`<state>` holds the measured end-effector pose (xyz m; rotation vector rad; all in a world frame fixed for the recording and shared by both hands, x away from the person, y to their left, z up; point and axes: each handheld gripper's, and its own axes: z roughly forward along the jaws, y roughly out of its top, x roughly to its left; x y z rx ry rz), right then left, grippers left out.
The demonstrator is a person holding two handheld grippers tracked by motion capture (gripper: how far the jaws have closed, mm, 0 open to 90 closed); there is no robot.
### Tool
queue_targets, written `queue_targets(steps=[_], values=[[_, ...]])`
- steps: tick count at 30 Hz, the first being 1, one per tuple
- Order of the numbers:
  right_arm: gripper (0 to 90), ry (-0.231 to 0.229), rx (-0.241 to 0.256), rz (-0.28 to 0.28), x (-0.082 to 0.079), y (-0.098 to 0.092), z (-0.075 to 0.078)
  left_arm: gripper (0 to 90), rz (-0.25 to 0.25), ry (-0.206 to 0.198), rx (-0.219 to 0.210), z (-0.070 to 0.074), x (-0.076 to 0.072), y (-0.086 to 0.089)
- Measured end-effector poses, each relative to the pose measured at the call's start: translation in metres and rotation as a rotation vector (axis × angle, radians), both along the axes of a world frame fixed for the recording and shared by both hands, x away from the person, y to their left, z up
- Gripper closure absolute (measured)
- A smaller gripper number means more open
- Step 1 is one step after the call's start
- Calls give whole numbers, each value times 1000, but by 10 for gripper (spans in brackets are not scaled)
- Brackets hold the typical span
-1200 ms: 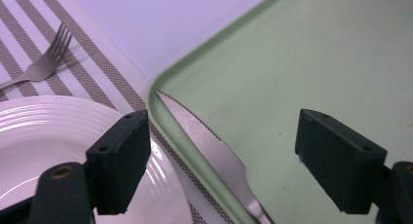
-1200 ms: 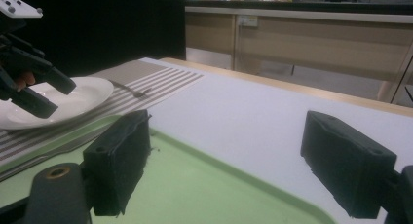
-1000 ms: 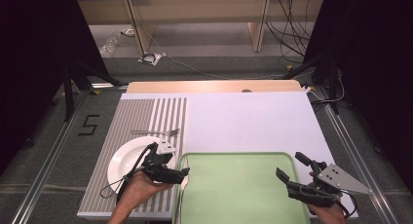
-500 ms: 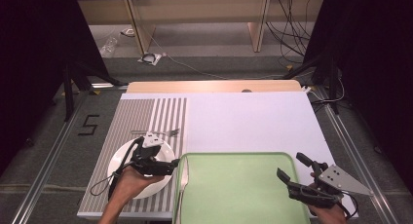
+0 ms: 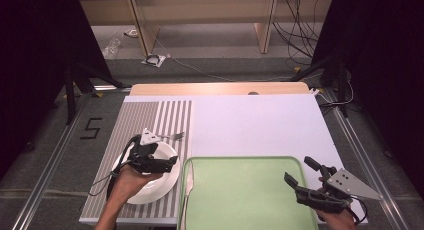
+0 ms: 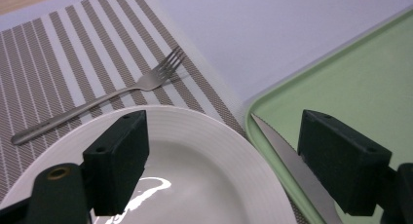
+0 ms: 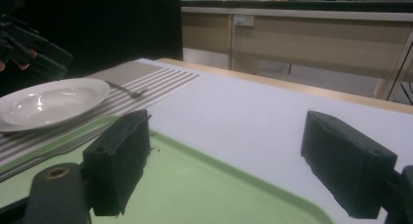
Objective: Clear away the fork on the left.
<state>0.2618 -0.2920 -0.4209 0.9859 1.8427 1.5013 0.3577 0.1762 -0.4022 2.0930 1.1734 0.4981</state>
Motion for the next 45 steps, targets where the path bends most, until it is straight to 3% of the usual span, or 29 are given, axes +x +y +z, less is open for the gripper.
queue_targets(steps=[10,23,32,36,45], values=[[190,6,-12,-4,0,0,0,193,35,-14,26,5,24,13],[190,-1,-7,0,1,0,-1,203,44,54,152,11,75,27],[191,-1,-6,1,1,0,-1,204,24,95,235,7,99,27],[191,-1,-6,2,1,0,-1,214,7,95,295,2,108,26],[191,8,-6,1,1,1,-2,221,-31,142,328,-3,130,28]])
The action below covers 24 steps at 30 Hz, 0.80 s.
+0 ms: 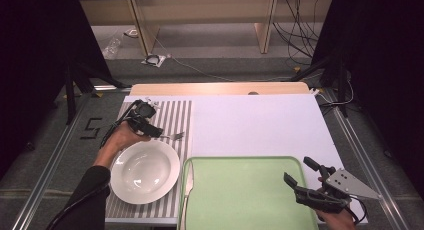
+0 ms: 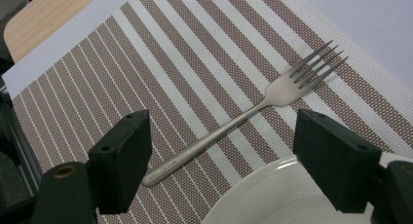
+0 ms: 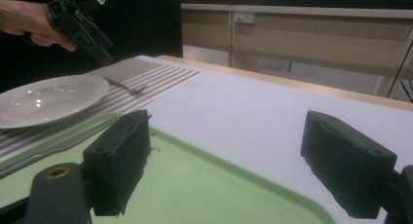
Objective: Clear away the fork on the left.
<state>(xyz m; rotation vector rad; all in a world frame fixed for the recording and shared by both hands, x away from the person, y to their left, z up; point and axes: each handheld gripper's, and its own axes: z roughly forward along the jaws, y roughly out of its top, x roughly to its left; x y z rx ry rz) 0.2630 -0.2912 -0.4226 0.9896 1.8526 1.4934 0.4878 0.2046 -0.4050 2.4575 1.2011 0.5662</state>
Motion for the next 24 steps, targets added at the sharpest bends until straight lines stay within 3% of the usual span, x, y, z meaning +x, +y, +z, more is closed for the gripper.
queue_targets(steps=[3,10,17,24], values=[[191,4,-6,0,0,0,0,221,-5,37,28,-3,8,1],[191,2,-4,2,1,0,-1,226,-3,96,41,-14,20,5],[191,5,-2,3,1,0,-1,240,3,153,25,-21,31,9],[191,3,-3,3,1,0,-1,261,-44,185,79,-26,36,-2]])
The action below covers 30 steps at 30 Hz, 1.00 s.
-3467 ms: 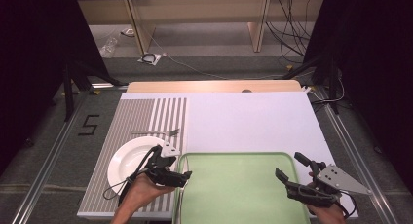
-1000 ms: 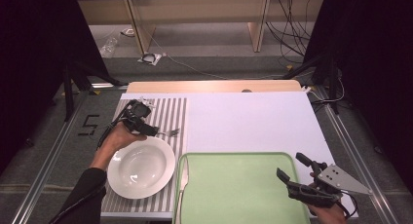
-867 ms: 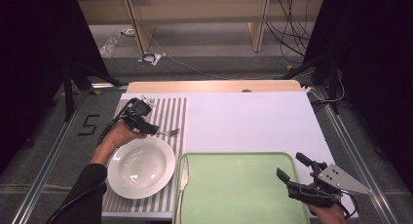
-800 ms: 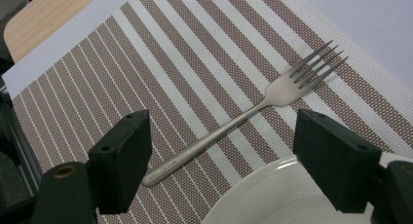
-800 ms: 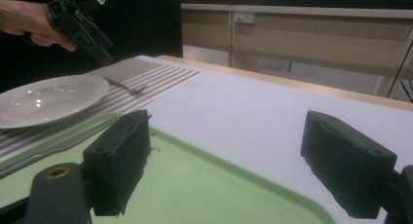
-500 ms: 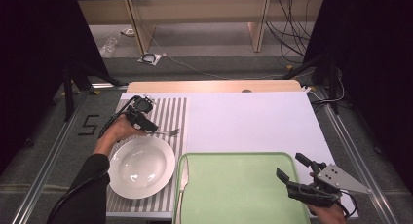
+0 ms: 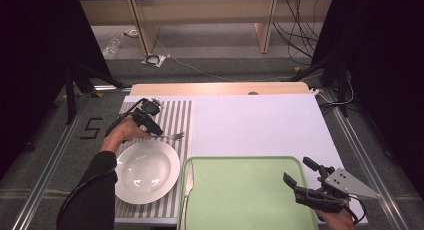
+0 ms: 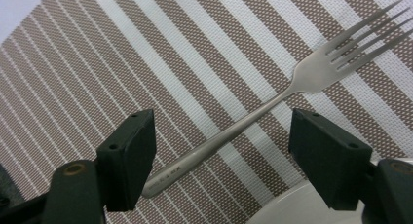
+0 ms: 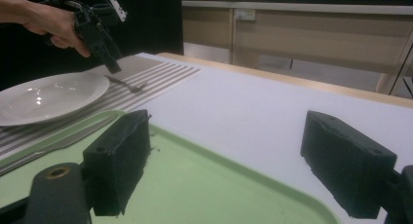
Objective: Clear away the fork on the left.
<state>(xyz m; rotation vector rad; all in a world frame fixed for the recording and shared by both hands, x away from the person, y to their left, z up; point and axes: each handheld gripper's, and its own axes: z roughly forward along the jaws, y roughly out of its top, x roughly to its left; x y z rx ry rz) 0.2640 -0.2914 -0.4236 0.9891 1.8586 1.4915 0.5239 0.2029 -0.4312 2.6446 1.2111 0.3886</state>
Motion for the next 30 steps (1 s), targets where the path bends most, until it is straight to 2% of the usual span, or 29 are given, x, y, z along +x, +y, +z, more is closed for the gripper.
queue_targets(steps=[3,7,10,16,30], values=[[191,2,-1,-3,0,-1,0,267,-19,22,41,-4,2,-3],[191,0,-1,-2,0,-1,0,289,-26,20,43,-7,4,-5],[191,-1,0,-1,0,0,0,307,-35,31,70,-9,5,-6],[191,1,2,-1,0,0,0,361,-54,66,66,-15,7,-8],[192,0,-1,0,0,0,0,508,-101,89,92,-21,9,-11]])
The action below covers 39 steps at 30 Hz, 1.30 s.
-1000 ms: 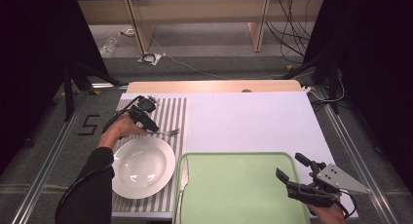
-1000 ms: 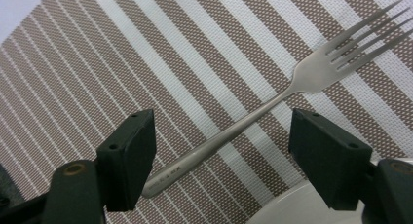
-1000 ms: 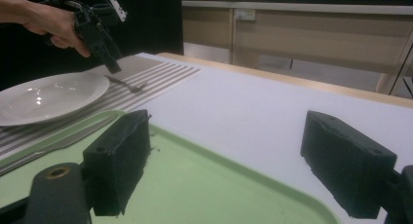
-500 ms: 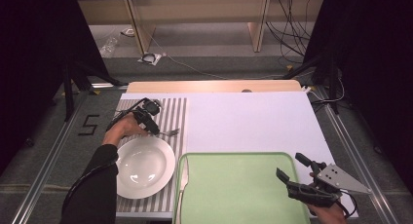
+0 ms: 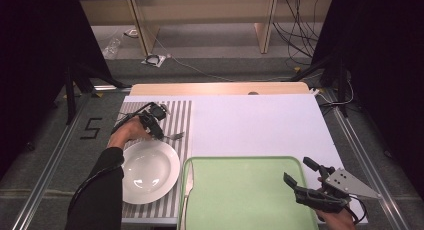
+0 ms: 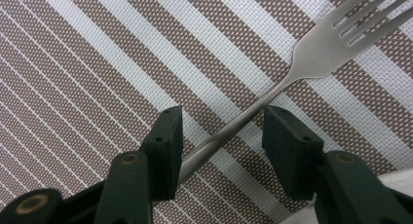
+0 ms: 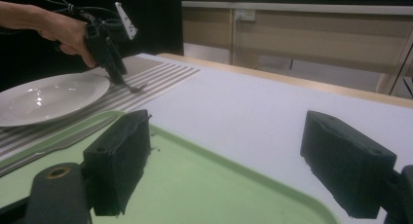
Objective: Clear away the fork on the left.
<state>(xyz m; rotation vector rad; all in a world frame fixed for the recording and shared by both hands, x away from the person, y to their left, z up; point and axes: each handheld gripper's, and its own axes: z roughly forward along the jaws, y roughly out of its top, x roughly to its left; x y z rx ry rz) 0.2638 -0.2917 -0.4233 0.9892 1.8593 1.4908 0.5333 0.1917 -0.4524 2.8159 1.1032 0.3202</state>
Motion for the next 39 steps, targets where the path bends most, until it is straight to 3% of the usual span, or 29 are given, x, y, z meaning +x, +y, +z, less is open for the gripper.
queue_targets(steps=[16,24,39], values=[[193,0,0,2,0,0,0,561,-35,36,13,-7,2,-2],[194,1,0,1,0,0,0,582,-35,45,-6,-7,2,-1],[195,3,1,-4,0,0,0,749,-73,80,-28,-7,1,-3]])
